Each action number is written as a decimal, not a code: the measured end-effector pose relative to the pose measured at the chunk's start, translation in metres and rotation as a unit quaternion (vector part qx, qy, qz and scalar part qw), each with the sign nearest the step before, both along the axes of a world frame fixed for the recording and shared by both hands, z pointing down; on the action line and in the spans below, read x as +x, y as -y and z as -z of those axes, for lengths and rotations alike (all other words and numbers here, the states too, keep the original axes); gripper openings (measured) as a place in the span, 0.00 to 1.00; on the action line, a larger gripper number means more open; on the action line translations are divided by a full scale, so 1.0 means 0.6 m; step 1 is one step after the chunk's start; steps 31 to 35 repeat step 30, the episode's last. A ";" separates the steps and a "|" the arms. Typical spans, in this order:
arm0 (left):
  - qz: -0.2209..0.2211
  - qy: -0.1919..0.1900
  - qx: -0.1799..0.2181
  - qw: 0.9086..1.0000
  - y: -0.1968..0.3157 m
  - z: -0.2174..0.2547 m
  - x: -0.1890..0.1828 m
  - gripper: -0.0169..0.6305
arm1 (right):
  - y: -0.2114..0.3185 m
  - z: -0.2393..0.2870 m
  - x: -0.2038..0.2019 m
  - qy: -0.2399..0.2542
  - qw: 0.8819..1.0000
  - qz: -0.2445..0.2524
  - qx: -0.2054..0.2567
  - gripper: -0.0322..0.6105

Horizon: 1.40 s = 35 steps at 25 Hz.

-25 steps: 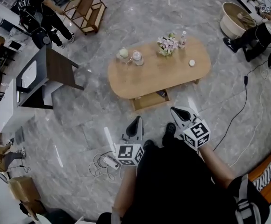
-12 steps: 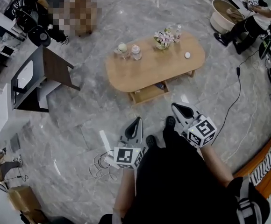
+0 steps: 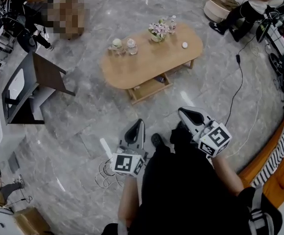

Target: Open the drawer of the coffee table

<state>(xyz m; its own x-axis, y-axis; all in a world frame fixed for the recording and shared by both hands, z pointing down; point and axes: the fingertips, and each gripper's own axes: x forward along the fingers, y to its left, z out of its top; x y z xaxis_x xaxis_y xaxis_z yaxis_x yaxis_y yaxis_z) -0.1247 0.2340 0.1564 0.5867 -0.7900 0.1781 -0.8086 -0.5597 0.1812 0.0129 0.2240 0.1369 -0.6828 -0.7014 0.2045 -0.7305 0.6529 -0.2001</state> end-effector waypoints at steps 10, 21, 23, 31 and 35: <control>-0.009 0.005 0.004 1.000 -0.003 0.005 0.020 0.05 | -0.024 0.004 0.007 -0.012 1.000 -0.011 0.015 0.07; -0.027 0.016 -0.008 0.999 -0.030 -0.005 0.038 0.05 | -0.038 -0.011 0.013 -0.018 1.000 -0.014 0.004 0.07; -0.030 0.019 -0.010 0.999 -0.033 -0.009 0.037 0.05 | -0.040 -0.015 0.011 -0.019 1.000 -0.013 0.003 0.07; -0.034 0.017 -0.014 0.999 -0.044 -0.020 0.032 0.05 | -0.055 -0.020 -0.015 -0.029 1.000 0.004 0.007 0.07; -0.034 0.017 -0.014 0.999 -0.044 -0.020 0.032 0.05 | -0.055 -0.020 -0.015 -0.029 1.000 0.004 0.007 0.07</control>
